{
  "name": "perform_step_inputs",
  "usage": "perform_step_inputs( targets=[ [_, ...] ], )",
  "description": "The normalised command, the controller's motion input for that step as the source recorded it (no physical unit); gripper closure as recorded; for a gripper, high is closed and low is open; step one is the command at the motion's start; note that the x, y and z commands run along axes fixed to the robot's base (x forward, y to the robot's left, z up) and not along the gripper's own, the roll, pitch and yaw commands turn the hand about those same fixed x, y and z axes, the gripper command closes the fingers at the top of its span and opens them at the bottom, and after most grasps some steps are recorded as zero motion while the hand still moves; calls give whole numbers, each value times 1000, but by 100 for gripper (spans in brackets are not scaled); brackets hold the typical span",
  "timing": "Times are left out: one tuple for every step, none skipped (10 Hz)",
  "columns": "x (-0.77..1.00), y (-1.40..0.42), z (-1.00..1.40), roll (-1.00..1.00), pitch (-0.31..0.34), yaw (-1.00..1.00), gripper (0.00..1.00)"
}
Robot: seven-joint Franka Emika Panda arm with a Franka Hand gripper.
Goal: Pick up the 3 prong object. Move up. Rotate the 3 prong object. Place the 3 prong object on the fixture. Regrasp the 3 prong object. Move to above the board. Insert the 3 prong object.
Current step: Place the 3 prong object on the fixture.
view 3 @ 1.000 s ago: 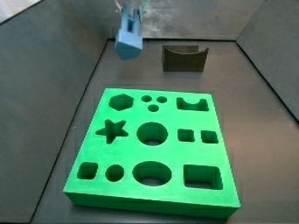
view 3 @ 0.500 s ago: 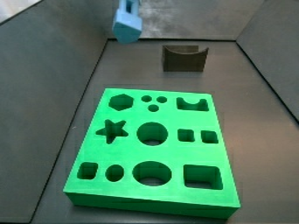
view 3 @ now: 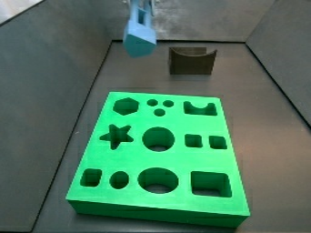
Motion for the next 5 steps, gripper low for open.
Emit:
perform_step_inputs(
  targets=[
    [1000, -417, -246, 110, 57, 47, 100],
    [1000, -366, -225, 131, 43, 41, 100],
    [1000, -326, -207, 146, 33, 40, 100],
    [1000, -298, -195, 150, 29, 41, 100],
    [1000, -247, -171, 139, 27, 37, 100]
  ],
)
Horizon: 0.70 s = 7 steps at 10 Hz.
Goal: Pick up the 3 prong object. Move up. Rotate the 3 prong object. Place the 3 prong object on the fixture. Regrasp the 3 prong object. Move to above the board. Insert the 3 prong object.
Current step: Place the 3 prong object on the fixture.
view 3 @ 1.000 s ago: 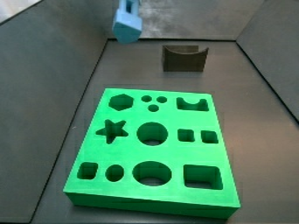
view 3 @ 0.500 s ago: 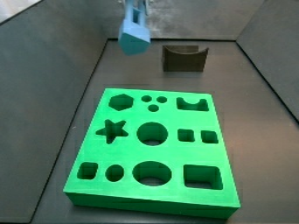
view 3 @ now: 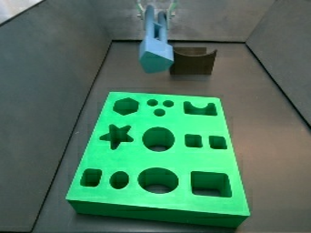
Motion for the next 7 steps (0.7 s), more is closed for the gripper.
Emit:
perform_step_inputs(
  targets=[
    [1000, -221, -160, 134, 28, 37, 100],
    [1000, -183, -142, 138, 30, 37, 100],
    [1000, -166, -132, 141, 33, 36, 100],
    [1000, -137, -115, 144, 40, 37, 100],
    [1000, -117, -103, 140, 48, 36, 100],
    [756, 1000, 585, -1000, 177, 104, 100],
    [714, 1000, 587, -1000, 183, 103, 100]
  ],
)
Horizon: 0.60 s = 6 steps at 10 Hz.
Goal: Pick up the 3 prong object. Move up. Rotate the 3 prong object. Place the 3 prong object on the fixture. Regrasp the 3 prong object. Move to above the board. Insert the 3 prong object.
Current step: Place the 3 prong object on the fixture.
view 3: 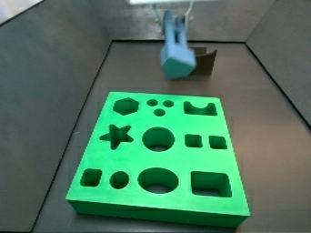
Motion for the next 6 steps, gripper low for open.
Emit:
perform_step_inputs(
  targets=[
    [675, 1000, 553, -1000, 212, 52, 100],
    [650, 1000, 472, -1000, 220, 36, 100],
    [569, 890, 276, -1000, 228, 7, 100],
    [486, 713, 167, -1000, 238, -16, 100],
    [377, 483, 94, -1000, 267, -59, 100],
    [324, 374, 65, -891, 252, -77, 100]
  ],
)
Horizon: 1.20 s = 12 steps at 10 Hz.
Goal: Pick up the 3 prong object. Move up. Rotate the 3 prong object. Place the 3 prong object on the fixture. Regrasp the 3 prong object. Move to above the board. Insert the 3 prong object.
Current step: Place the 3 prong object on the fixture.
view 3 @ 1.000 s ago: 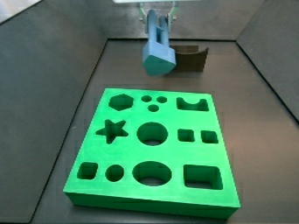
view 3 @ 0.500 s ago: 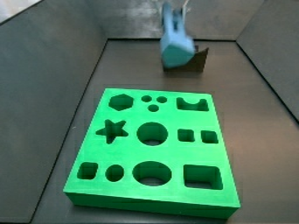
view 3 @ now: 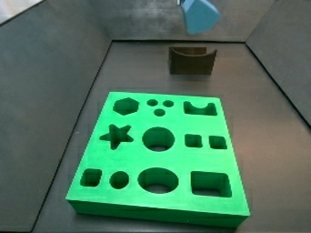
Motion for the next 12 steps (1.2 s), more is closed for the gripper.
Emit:
perform_step_inputs(
  targets=[
    [231, 155, 30, -659, 200, -105, 100],
    [182, 80, 21, -527, 177, -116, 100],
    [58, 49, 20, -243, 109, -121, 100],
    [89, 64, -1000, -1000, 16, -154, 100],
    [92, 64, -1000, -1000, -15, -158, 100],
    [105, 73, -1000, -1000, -3, -154, 100],
    [113, 72, -1000, -1000, 14, -149, 100],
    [120, 81, -1000, -1000, 20, -150, 100],
    [129, 86, -1000, -896, 17, -140, 100],
    [135, 91, -1000, -779, 13, -126, 100],
    [150, 102, -1000, -491, 7, -100, 100],
    [161, 106, -1000, -319, 11, -85, 100]
  ],
)
